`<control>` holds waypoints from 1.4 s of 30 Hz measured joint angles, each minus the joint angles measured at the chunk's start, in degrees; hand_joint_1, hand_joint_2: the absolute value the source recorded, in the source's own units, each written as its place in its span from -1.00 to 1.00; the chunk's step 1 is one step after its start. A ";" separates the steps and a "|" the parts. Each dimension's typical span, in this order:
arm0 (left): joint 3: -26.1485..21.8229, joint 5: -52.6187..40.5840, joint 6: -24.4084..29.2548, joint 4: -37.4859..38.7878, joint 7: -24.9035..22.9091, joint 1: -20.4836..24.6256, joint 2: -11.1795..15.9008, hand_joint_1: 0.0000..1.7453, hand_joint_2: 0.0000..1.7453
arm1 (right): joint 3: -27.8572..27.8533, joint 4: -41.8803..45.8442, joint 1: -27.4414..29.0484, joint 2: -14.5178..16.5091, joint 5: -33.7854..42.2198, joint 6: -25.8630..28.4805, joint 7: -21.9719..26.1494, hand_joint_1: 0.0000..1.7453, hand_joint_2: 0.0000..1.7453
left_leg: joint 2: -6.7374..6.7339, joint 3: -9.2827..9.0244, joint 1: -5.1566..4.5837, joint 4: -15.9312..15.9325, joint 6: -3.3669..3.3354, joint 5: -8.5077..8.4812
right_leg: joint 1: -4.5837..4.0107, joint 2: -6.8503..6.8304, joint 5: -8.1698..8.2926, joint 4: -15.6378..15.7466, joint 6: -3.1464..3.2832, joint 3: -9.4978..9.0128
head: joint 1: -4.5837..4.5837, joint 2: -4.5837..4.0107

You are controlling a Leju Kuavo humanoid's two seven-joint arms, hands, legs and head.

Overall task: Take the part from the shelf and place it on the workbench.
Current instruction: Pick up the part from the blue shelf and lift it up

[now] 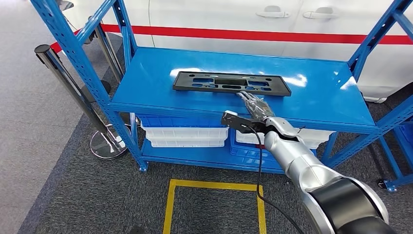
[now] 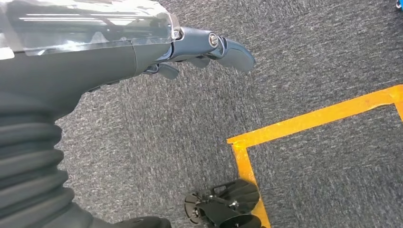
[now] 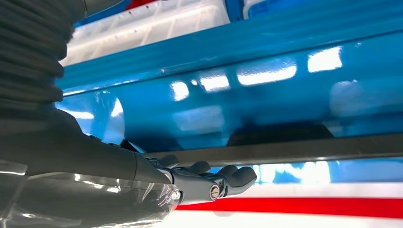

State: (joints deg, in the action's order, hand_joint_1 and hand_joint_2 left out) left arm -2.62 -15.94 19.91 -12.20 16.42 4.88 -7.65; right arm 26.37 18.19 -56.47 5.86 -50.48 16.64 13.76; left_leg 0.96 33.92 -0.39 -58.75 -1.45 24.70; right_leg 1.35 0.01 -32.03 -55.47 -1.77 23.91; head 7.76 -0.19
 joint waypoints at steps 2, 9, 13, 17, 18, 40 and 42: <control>-0.14 0.44 0.01 0.00 0.39 -0.01 0.00 -1.00 -1.00 | 0.01 0.01 0.23 0.21 -0.07 0.49 0.25 -1.00 1.00 | 0.00 0.00 0.00 0.00 0.00 0.00 | 0.00 0.00 0.00 0.00 0.00 0.00 | 0.00 0.01; -1.17 1.38 0.51 0.06 1.30 -0.54 0.00 -1.00 -1.00 | 0.34 0.39 0.53 0.67 -2.11 5.90 0.41 -1.00 1.00 | 0.00 0.01 0.00 0.00 0.00 0.00 | 0.00 0.00 0.00 0.00 0.00 0.01 | 0.00 0.01; -1.29 0.80 0.66 0.13 1.54 -0.65 -0.01 -1.00 -1.00 | 3.95 1.61 0.10 0.64 -11.01 18.00 -2.03 -1.00 1.00 | -0.01 0.01 0.00 0.00 0.00 0.00 | 0.00 0.02 0.00 0.00 0.00 0.02 | 0.00 0.01; -1.33 0.60 0.65 0.13 1.52 -0.55 -0.02 -1.00 -1.00 | 9.59 2.55 -0.17 0.59 -19.29 21.96 -5.90 -1.00 1.00 | -0.01 0.00 0.01 0.00 0.00 0.00 | 0.00 0.00 0.00 0.00 0.00 0.03 | 0.00 0.00; -1.36 0.61 0.61 0.13 1.52 -0.54 -0.02 -1.00 -1.00 | 10.77 2.69 -0.14 0.60 -20.52 22.08 -6.82 -1.00 1.00 | -0.01 0.00 0.01 0.00 0.00 0.00 | -0.01 0.00 0.00 0.00 0.00 0.03 | 0.00 0.00; -2.99 2.72 -2.05 0.26 1.66 -0.63 -0.04 -1.00 0.50 | 16.25 3.01 1.28 1.71 -20.68 20.23 -7.98 -1.00 1.00 | 0.00 0.01 0.00 0.00 0.00 0.00 | 0.00 0.00 0.00 0.00 0.00 0.01 | 0.00 0.01; -3.02 2.72 -2.07 0.26 1.75 -0.63 -0.04 -1.00 0.50 | 16.25 3.01 1.33 1.71 -20.63 20.18 -7.91 -1.00 1.00 | 0.00 0.01 0.00 0.00 0.00 0.00 | 0.00 0.00 0.00 0.00 0.00 0.01 | 0.00 0.01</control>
State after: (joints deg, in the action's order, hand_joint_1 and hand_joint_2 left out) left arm -5.64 -13.22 17.84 -11.93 18.17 4.25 -7.69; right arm 42.62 21.20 -55.14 7.56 -71.12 36.82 5.86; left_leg 0.96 33.94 -0.38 -58.74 -1.45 24.70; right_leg 1.35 0.01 -32.03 -55.47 -1.77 23.92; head 7.76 -0.18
